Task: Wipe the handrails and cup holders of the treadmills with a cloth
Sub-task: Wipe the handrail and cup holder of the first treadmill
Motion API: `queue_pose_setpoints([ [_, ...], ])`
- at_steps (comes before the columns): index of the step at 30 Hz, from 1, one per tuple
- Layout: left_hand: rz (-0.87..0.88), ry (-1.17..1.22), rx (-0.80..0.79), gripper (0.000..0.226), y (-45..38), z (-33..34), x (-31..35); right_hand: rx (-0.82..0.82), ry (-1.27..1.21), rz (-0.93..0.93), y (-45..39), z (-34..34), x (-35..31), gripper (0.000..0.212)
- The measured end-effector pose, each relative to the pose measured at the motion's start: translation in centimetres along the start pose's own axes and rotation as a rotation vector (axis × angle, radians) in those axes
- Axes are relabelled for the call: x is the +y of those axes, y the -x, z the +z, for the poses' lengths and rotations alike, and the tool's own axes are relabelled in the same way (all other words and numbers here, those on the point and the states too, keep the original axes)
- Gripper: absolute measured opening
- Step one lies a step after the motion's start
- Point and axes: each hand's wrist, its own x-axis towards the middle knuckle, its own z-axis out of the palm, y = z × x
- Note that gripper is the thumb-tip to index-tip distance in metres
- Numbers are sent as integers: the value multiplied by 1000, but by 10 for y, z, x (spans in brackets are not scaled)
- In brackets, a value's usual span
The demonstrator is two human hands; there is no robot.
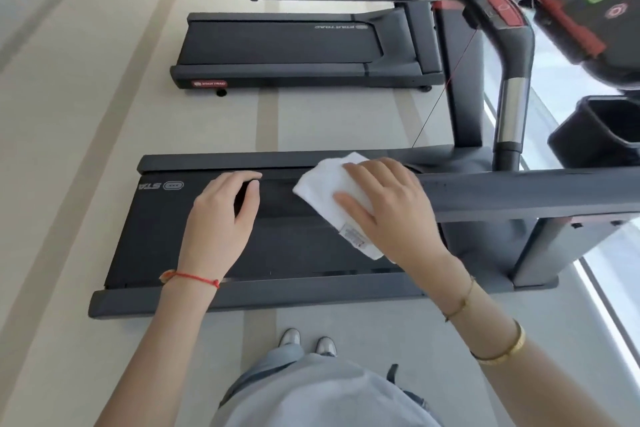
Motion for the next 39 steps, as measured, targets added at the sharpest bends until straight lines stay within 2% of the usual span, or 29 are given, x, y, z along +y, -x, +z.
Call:
queue_pose_setpoints([
  [4, 15, 6, -2, 23, -1, 0, -3, 14, 48, 128, -2, -6, 18, 43],
  [9, 31, 41, -7, 22, -1, -2, -4, -149, 111, 52, -28, 10, -26, 53],
  [13, 27, 54, -15, 21, -2, -1, -7, -91, 50, -3, -24, 9, -7, 51],
  [16, 29, 63, -28, 22, -3, -4, -10, -99, 80, 75, -21, 2, 17, 55],
  [19, 37, 62, -47, 25, -2, -6, -10, -115, 102, 140, -34, 6, 7, 53],
  [23, 26, 28, -70, 27, 1, -7, -14, -192, 77, -18, -54, 24, -44, 44],
  [26, 23, 38, -74, 28, 3, -9, -17, -131, 47, -68, -47, 24, -43, 49],
  [29, 11, 69, -83, 33, 3, -10, -18, -71, 8, -36, -30, 13, -13, 47],
  [32, 0, 82, -104, 36, 5, -11, -19, -125, 54, 55, -36, 12, -11, 50],
  [34, 1, 82, -116, 38, 8, -12, -20, -180, 59, 53, -51, 20, -29, 47],
  [36, 9, 66, -124, 34, 11, -12, -22, -209, 54, -23, -60, 28, -52, 43],
  [39, 11, 59, -136, 28, 13, -12, -23, -145, 32, -140, -55, 29, -61, 45],
])
